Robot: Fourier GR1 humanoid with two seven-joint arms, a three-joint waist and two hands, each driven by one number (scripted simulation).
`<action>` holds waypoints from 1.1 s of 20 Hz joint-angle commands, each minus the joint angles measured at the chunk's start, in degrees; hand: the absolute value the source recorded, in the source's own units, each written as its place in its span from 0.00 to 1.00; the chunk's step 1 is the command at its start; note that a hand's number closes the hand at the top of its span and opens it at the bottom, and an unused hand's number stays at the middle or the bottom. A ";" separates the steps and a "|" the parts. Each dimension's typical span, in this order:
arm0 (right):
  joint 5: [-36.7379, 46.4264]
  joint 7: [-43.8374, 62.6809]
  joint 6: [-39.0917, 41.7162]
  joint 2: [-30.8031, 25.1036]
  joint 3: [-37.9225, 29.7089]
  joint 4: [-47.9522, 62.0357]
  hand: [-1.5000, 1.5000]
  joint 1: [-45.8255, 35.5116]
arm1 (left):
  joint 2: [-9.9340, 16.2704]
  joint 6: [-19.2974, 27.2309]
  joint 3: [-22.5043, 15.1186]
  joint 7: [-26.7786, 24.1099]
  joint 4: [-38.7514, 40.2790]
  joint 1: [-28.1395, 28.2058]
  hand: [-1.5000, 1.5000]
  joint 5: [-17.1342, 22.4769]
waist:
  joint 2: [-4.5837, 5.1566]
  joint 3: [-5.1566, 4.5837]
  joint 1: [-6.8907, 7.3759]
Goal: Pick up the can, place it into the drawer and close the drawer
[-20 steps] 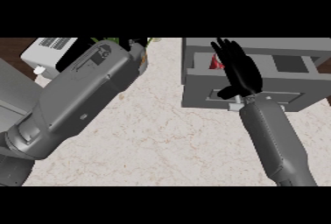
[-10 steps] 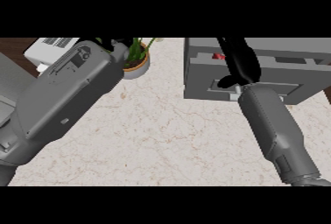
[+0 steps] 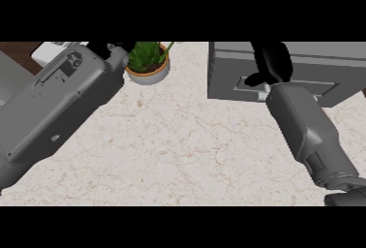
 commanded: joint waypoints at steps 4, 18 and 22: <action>0.90 3.27 -3.56 -0.58 -1.79 6.95 0.00 -6.85 | 1.83 0.30 0.75 2.00 -3.83 1.35 0.00 -0.80 | 0.67 0.28 1.10; -6.98 -6.07 6.68 -2.46 -9.08 11.05 0.00 -15.13 | 2.66 1.43 -0.23 4.86 -9.22 2.78 0.00 -2.15 | 0.98 0.49 2.20; -15.95 -9.03 9.29 1.17 -17.47 11.37 0.00 -14.23 | 4.32 0.27 0.44 5.58 -9.64 3.01 0.00 -1.87 | 0.88 0.61 2.17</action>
